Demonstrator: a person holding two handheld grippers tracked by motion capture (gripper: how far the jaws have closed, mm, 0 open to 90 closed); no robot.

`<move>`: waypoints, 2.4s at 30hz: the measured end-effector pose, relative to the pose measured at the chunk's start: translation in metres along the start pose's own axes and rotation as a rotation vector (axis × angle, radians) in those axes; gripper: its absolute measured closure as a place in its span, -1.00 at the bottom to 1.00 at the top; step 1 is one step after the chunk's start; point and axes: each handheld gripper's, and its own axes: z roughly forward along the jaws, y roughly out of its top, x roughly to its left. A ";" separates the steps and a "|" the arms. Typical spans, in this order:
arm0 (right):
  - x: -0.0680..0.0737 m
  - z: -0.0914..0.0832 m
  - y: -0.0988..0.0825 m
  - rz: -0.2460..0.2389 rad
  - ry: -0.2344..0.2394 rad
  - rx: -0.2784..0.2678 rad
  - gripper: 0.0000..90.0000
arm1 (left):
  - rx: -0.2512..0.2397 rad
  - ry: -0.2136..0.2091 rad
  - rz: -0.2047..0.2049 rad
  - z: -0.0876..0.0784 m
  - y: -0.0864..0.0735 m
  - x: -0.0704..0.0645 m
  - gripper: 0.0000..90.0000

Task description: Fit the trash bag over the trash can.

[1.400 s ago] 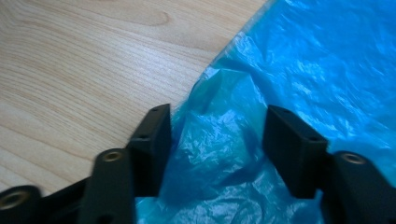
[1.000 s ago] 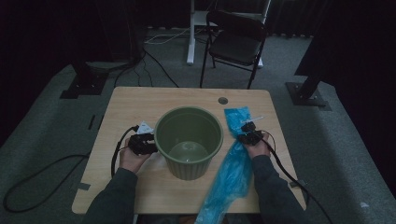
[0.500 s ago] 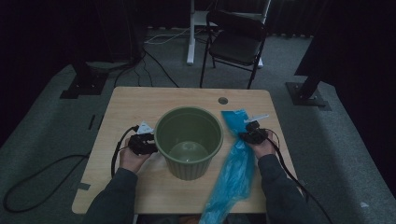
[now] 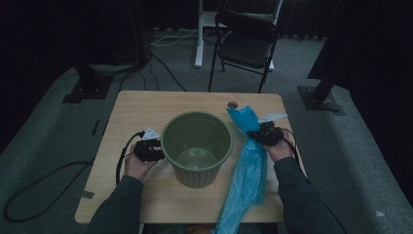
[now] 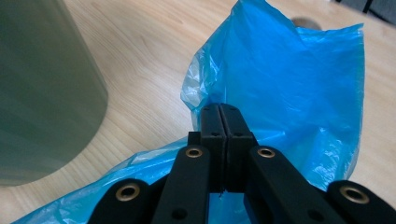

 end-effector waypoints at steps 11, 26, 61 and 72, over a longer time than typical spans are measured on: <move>-0.001 -0.026 0.018 -0.070 0.027 -0.056 0.99 | 0.015 -0.011 -0.006 -0.001 0.000 0.001 0.23; 0.005 -0.060 0.039 -0.175 0.089 -0.131 0.99 | 0.018 -0.020 -0.009 -0.001 0.001 0.001 0.25; 0.059 -0.092 0.070 -0.406 0.349 -0.201 0.99 | -0.009 -0.057 -0.027 -0.006 0.002 0.006 0.28; 0.073 -0.093 0.069 -0.479 0.491 -0.169 0.99 | -0.015 -0.051 -0.026 -0.007 0.002 0.006 0.28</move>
